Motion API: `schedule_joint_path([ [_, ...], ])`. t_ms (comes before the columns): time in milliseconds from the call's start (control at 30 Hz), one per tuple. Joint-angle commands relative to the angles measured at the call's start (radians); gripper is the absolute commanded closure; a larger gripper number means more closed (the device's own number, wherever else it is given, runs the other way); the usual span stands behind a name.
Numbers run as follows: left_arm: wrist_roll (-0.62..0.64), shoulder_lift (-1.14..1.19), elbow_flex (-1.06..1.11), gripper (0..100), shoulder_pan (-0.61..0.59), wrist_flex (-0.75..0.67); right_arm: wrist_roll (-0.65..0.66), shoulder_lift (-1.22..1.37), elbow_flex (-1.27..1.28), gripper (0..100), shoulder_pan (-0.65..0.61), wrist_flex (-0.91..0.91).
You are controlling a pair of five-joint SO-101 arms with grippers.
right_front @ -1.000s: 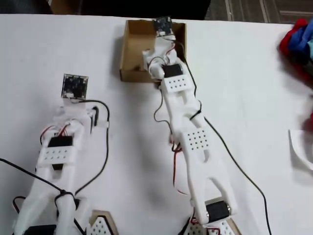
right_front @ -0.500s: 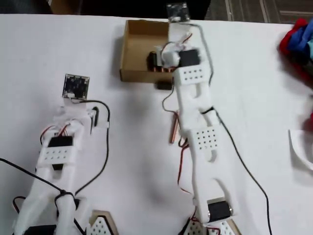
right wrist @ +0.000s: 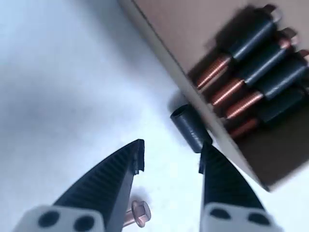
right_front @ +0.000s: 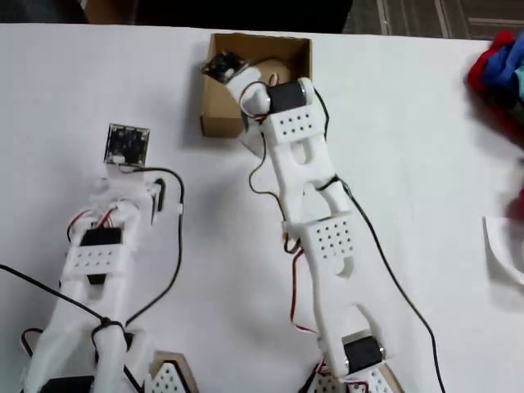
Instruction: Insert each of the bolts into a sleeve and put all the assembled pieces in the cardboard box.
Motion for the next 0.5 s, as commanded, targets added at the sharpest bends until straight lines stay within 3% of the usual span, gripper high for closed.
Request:
schedule_joint_path([
  [0,-0.008,-0.031,-0.008,80,-0.012,-0.021,0.012,0.002,0.000,80.8,0.022,0.005],
  [67,-0.009,-0.031,-0.008,80,-0.012,-0.021,0.031,0.005,0.000,80.0,0.038,0.002],
  [267,-0.009,-0.031,-0.008,80,-0.012,-0.021,0.316,0.013,0.011,80.0,0.042,-0.001],
  [467,-0.009,-0.031,-0.008,80,-0.012,-0.023,0.443,0.097,0.000,80.0,0.042,-0.002],
])
